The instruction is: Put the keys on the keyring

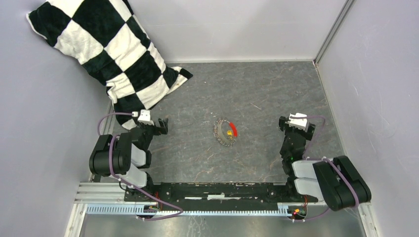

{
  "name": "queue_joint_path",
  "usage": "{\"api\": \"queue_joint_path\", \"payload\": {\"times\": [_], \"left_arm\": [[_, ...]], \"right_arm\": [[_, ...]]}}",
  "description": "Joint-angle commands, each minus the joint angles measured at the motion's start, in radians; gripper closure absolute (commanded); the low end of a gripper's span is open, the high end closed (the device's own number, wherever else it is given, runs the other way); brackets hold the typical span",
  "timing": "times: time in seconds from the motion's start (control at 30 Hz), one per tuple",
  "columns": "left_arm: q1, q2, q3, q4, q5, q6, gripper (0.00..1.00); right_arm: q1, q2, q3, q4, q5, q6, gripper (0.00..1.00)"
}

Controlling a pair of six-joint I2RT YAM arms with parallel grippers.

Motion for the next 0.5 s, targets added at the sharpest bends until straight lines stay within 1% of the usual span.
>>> {"api": "queue_joint_path", "payload": {"times": [0.0,0.07,0.1,0.13,0.17,0.2,0.27,0.47], "left_arm": [[0.000,0.005,-0.007,0.212,-0.045,-0.044,0.00],[0.000,0.000,0.035,0.129,-0.058,-0.046,0.00],[0.000,0.000,0.073,0.054,-0.071,-0.051,0.00],[0.000,-0.004,0.117,-0.039,-0.080,-0.053,0.00],[-0.013,-0.003,0.137,-0.080,-0.110,-0.043,0.00],[-0.038,-0.001,0.143,-0.089,-0.137,-0.028,0.00],[-0.052,-0.009,0.147,-0.111,-0.147,-0.018,0.00],[-0.053,-0.016,0.133,-0.086,-0.144,-0.019,0.00]], "right_arm": [[-0.004,0.122,-0.177,0.384,-0.112,-0.071,0.02],[-0.004,0.228,-0.170,0.493,-0.149,-0.113,0.02],[-0.005,0.229,-0.146,0.445,-0.145,-0.104,0.02],[-0.031,0.197,-0.112,0.317,-0.174,-0.071,0.02],[-0.073,0.181,-0.081,0.224,-0.230,-0.029,0.02],[-0.113,0.182,-0.082,0.233,-0.278,-0.007,0.02],[-0.117,0.178,-0.081,0.227,-0.280,-0.010,0.02],[-0.116,0.173,-0.091,0.242,-0.280,-0.011,0.02]]}}
